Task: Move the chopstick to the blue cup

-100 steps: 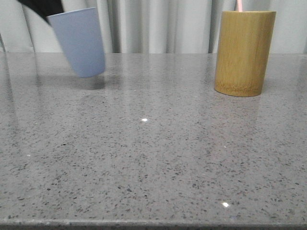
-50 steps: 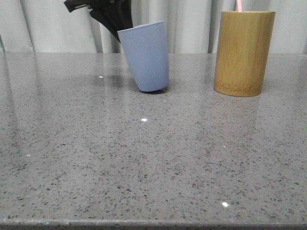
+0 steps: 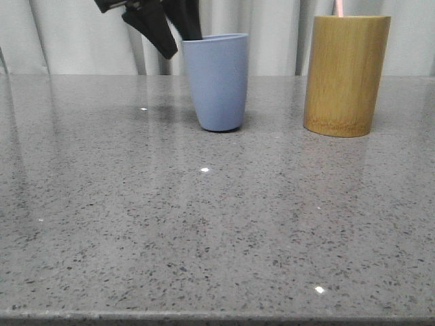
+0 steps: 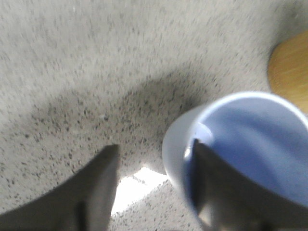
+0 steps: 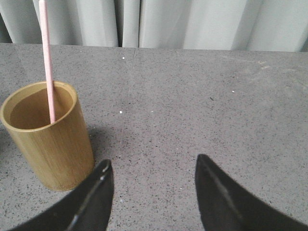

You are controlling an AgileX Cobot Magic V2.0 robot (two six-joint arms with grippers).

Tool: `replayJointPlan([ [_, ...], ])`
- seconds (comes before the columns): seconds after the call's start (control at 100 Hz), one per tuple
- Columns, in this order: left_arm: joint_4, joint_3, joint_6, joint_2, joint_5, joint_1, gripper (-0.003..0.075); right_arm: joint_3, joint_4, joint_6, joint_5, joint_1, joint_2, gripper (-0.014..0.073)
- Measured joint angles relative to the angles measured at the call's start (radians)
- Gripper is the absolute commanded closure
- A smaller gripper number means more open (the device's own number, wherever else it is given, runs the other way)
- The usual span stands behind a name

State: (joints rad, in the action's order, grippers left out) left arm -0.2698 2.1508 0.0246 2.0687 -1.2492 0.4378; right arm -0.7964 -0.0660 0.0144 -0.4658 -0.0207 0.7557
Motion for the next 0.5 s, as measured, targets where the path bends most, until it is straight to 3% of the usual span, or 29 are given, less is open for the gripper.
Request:
replayJointPlan([
  [0.33,0.003,0.127,-0.002,-0.016,-0.005,0.0,0.0313,0.0,0.0,0.0,0.0,0.039,0.0,0.0192],
  [0.5,0.06,0.13,-0.015,-0.084,-0.011,0.0,0.0379,0.0,0.0,0.0,0.002,0.081,0.0,0.0192],
])
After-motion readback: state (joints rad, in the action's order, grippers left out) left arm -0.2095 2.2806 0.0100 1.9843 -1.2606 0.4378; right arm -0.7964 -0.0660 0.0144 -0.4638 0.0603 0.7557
